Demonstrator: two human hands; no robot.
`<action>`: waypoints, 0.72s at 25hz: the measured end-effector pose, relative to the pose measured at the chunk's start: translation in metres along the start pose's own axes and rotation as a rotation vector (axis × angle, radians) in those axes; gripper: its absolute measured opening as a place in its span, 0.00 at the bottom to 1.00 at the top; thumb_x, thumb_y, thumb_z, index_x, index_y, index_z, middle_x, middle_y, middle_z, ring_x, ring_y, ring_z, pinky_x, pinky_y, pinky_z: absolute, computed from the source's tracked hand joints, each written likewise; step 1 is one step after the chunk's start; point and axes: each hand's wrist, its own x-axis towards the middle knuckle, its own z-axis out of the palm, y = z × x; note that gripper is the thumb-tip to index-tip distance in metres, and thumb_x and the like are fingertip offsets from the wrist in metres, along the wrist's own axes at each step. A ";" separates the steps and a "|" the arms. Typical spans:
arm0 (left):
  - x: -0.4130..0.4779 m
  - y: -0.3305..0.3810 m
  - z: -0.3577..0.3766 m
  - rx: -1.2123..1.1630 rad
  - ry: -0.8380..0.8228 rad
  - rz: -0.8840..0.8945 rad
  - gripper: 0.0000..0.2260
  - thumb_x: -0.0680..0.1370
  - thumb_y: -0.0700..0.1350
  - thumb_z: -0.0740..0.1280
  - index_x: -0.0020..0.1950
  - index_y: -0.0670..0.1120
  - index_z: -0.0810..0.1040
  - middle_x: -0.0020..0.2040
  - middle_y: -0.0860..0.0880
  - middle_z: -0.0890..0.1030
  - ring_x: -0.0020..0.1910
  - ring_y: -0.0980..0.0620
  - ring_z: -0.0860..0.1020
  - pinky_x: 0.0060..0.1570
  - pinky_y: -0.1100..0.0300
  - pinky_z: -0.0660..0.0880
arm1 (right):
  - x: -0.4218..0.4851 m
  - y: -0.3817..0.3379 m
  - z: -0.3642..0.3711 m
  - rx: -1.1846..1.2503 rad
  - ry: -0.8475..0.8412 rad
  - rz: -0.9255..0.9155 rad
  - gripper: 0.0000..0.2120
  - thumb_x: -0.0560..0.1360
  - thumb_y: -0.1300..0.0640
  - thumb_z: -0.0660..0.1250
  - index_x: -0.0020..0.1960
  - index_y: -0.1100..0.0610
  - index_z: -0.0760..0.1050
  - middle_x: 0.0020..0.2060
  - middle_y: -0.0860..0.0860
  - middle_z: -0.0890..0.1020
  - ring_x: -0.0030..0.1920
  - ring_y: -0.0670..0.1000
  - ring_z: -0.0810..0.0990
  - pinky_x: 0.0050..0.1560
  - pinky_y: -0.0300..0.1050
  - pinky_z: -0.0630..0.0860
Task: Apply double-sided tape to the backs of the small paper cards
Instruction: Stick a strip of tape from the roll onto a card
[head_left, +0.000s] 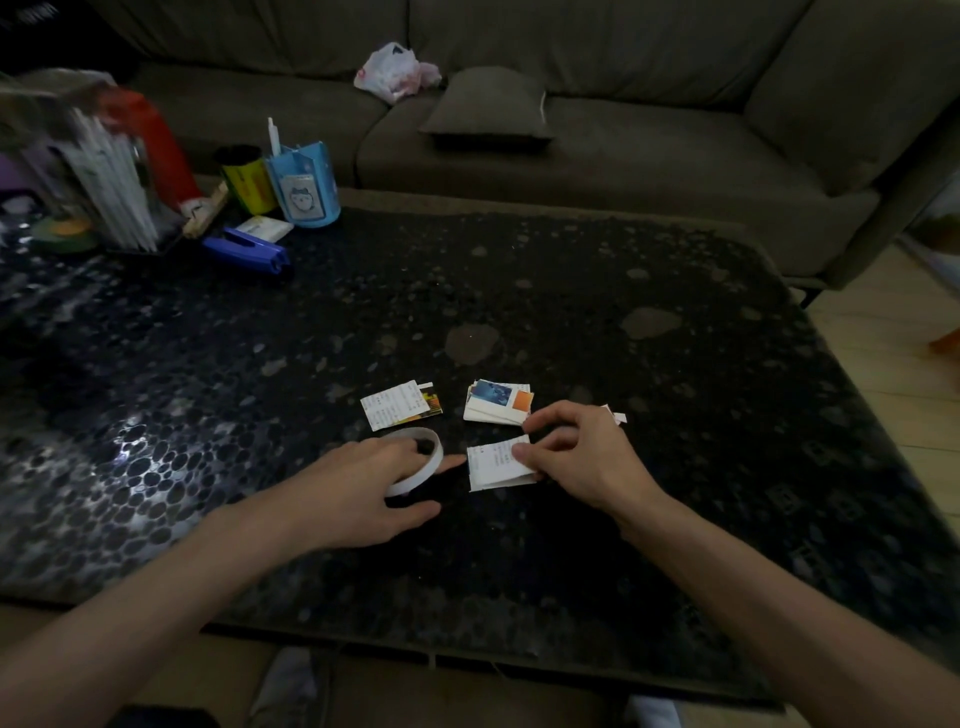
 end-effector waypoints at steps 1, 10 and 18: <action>0.000 0.000 0.000 0.004 -0.001 -0.004 0.08 0.80 0.59 0.68 0.48 0.58 0.74 0.49 0.62 0.73 0.44 0.60 0.73 0.45 0.60 0.71 | 0.000 0.000 0.000 -0.013 0.000 -0.004 0.12 0.75 0.53 0.78 0.54 0.44 0.78 0.39 0.44 0.88 0.39 0.36 0.85 0.41 0.34 0.79; -0.002 0.003 -0.003 0.074 -0.018 -0.020 0.09 0.81 0.58 0.67 0.54 0.55 0.79 0.57 0.61 0.77 0.49 0.58 0.77 0.51 0.52 0.78 | -0.005 -0.003 0.000 -0.060 -0.002 -0.022 0.12 0.76 0.55 0.78 0.55 0.45 0.78 0.42 0.46 0.87 0.45 0.41 0.86 0.52 0.41 0.84; -0.001 0.007 -0.007 0.134 -0.066 -0.025 0.11 0.82 0.59 0.65 0.60 0.56 0.80 0.73 0.60 0.72 0.55 0.57 0.78 0.53 0.52 0.78 | -0.005 -0.006 0.002 -0.113 0.009 -0.032 0.13 0.75 0.55 0.78 0.52 0.42 0.76 0.41 0.44 0.86 0.44 0.39 0.85 0.46 0.36 0.81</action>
